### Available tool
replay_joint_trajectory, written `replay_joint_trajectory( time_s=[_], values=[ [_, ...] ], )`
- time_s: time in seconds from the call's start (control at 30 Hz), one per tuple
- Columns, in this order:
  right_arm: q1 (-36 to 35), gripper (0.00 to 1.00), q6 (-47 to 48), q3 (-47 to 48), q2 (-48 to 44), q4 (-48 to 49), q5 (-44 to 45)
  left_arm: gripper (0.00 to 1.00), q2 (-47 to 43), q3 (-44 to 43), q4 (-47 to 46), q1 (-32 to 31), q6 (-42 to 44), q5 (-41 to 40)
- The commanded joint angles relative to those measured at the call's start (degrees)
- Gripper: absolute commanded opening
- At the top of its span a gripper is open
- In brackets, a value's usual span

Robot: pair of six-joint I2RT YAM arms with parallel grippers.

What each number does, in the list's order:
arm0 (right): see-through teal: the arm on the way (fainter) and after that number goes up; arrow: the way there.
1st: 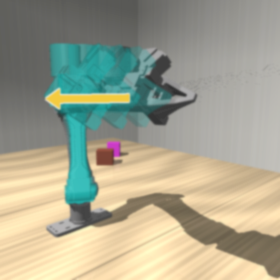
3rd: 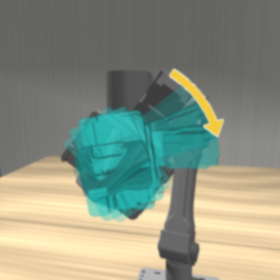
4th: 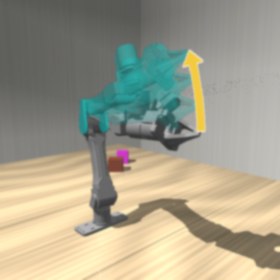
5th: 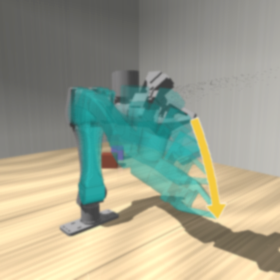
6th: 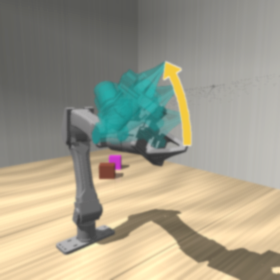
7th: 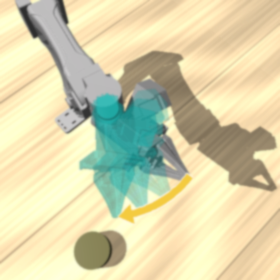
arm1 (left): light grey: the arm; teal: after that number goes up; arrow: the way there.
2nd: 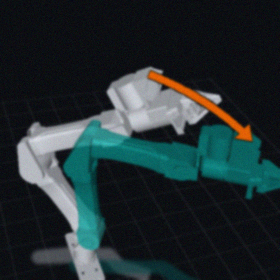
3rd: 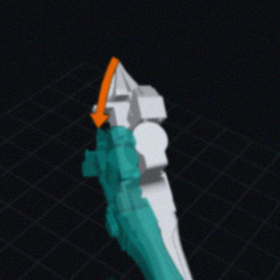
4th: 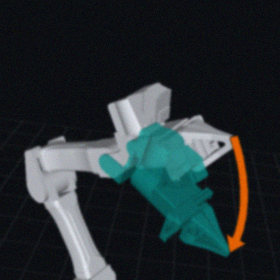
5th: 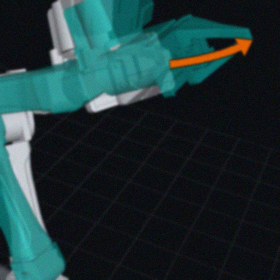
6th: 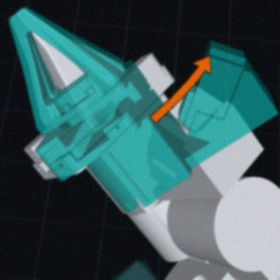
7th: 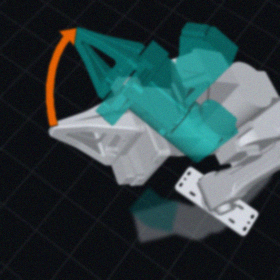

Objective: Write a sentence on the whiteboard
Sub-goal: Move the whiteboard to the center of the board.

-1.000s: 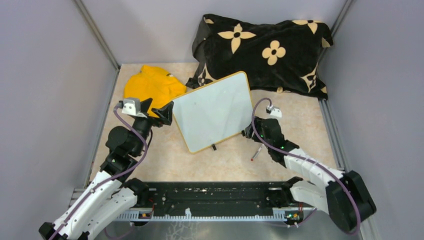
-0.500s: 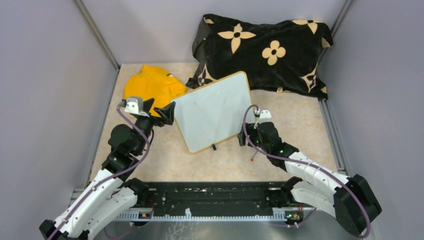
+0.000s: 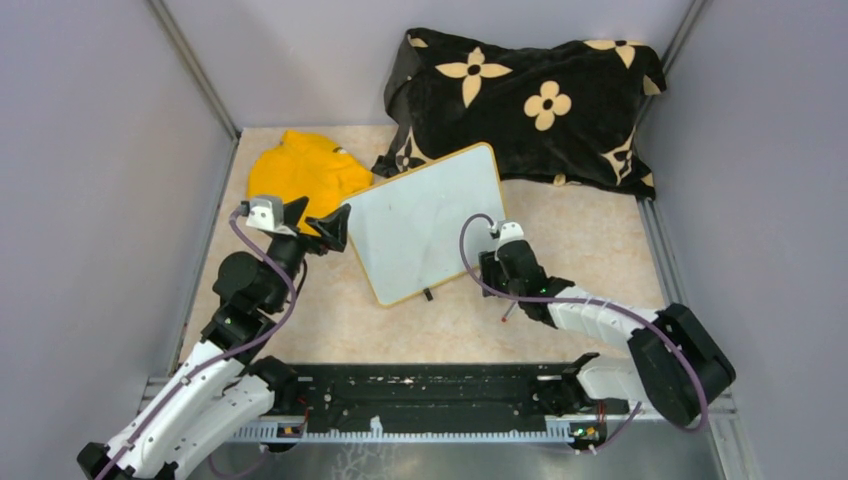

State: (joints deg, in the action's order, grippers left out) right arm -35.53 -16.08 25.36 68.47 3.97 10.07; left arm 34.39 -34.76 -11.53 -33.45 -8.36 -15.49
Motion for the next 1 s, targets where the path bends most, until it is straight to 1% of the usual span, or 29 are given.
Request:
replay_joint_trajectory(
  time_s=[0.0, 0.1, 0.33, 0.47, 0.73, 0.83, 0.9, 0.97],
  values=[
    [-0.5, 0.51, 1.8, 3.3, 4.8, 6.2, 2.6, 0.99, -0.8, 0.1, -0.7, -0.7, -0.3, -0.2],
    [-0.6, 0.48, 2.5, 4.1, 7.9, 8.1, 3.3, 0.99, -0.9, 0.1, -0.7, -0.8, 0.0, -0.4],
    [-0.5, 0.47, 3.2, 5.6, 12.4, 11.0, 6.1, 0.99, -1.1, 0.1, -0.7, -1.1, 0.2, -0.9],
    [-0.5, 0.45, 3.4, 5.9, 13.8, 12.4, 6.3, 0.99, -1.0, 0.2, -0.7, -1.2, 0.2, -0.8],
    [-0.5, 0.30, 3.0, 5.1, 14.3, 14.6, 5.5, 0.99, -0.8, 0.2, -0.8, -1.4, 0.2, -0.8],
    [-0.5, 0.17, 2.2, 3.8, 13.6, 15.9, 5.3, 0.99, -0.5, 0.2, -0.7, -1.5, 0.3, -0.8],
    [-0.4, 0.07, 1.8, 3.2, 13.3, 16.2, 5.2, 0.99, -0.3, 0.2, -0.8, -1.4, 0.3, -0.8],
    [-0.4, 0.01, 1.2, 2.4, 13.0, 16.3, 5.1, 0.99, -0.2, 0.2, -0.8, -1.5, 0.3, -0.8]
  ],
)
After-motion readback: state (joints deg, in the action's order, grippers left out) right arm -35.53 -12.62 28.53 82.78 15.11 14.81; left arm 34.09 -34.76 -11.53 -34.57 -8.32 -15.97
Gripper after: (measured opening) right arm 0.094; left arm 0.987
